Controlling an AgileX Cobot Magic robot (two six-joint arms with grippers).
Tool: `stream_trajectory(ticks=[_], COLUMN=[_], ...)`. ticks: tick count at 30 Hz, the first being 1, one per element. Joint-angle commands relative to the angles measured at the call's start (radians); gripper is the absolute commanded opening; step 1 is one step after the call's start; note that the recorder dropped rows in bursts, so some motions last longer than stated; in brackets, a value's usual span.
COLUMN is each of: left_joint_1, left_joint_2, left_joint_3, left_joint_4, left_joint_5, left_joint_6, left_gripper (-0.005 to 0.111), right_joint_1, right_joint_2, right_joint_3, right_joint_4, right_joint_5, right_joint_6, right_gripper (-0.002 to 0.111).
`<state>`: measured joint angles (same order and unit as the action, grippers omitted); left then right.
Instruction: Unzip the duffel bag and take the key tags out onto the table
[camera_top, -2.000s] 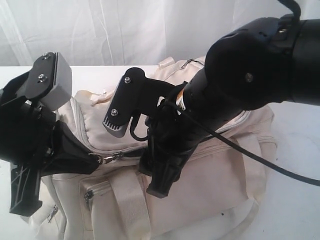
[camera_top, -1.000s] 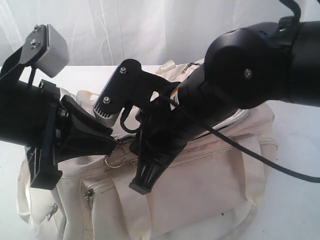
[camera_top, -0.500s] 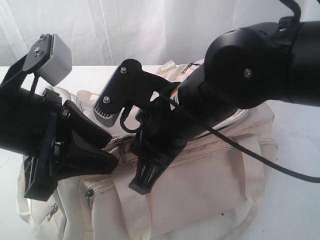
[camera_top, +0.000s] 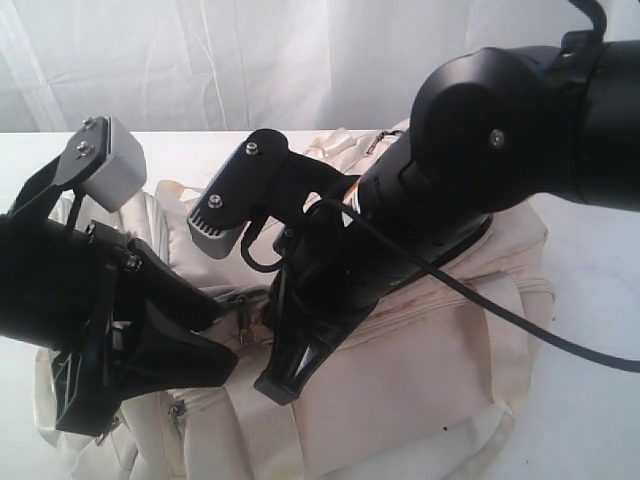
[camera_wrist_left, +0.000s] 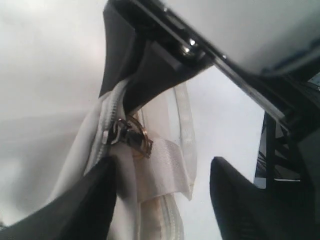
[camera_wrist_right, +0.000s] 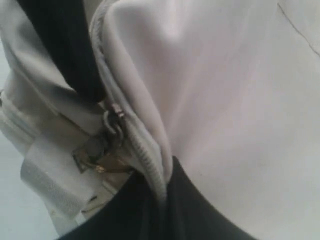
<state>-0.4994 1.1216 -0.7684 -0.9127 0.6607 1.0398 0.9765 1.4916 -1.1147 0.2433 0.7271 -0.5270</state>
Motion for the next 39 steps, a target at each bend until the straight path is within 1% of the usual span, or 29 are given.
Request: stream_trajectory(ticks=[1, 4, 7, 12, 15, 18, 20, 22, 25, 28, 32, 34, 36, 39], left_joint_1=[-0.005, -0.005, -0.005, -0.005, -0.005, -0.005, -0.005, -0.005, -0.005, -0.005, -0.005, -0.005, -0.005, -0.005], left_joint_2=[-0.003, -0.003, -0.005, -0.005, -0.005, -0.018, -0.052, -0.091, -0.148, -0.195, -0.215, -0.213, -0.213, -0.213], left_joint_3=[0.006, 0.006, 0.006, -0.013, -0.016, -0.018, -0.031, -0.059, -0.085, -0.086, -0.058, -0.022, 0.028, 0.110], left_joint_4=[-0.038, -0.062, -0.048, 0.013, 0.024, 0.024, 0.029, 0.064, 0.085, 0.102, 0.107, 0.097, 0.035, -0.076], left_joint_5=[-0.021, -0.058, -0.123, -0.158, -0.170, -0.164, -0.159, -0.154, -0.105, 0.005, 0.180, 0.227, 0.220, 0.172], left_joint_6=[0.013, 0.014, 0.027, 0.032, 0.029, 0.029, 0.029, 0.029, 0.029, -0.026, -0.175, -0.226, -0.227, -0.142], left_gripper=[0.060, 0.060, 0.056, 0.041, 0.035, 0.036, 0.040, 0.046, 0.053, 0.055, 0.055, 0.055, 0.055, 0.055], right_joint_1=[0.000, 0.000, 0.000, 0.000, 0.000, 0.000, 0.000, 0.000, 0.000, 0.000, 0.000, 0.000, 0.000, 0.000], right_joint_2=[-0.006, -0.006, -0.006, -0.013, -0.025, -0.041, -0.047, -0.054, -0.062, -0.073, -0.090, -0.094, -0.095, -0.095], right_joint_3=[-0.001, -0.001, -0.001, -0.001, -0.003, -0.011, -0.013, -0.013, -0.013, -0.013, -0.013, -0.013, -0.013, -0.013], right_joint_4=[0.040, 0.040, 0.040, 0.068, 0.070, 0.070, 0.067, 0.053, -0.002, -0.048, -0.053, -0.057, -0.062, -0.064], right_joint_5=[0.056, 0.056, 0.056, 0.067, 0.067, 0.074, 0.086, 0.093, 0.114, 0.126, 0.123, 0.115, 0.104, 0.090], right_joint_6=[0.007, 0.007, 0.007, 0.011, 0.011, 0.011, 0.011, 0.011, 0.011, 0.011, 0.011, 0.011, 0.011, 0.011], right_gripper=[0.000, 0.000, 0.000, 0.000, 0.001, 0.010, 0.017, 0.025, 0.039, 0.048, 0.050, 0.050, 0.050, 0.050])
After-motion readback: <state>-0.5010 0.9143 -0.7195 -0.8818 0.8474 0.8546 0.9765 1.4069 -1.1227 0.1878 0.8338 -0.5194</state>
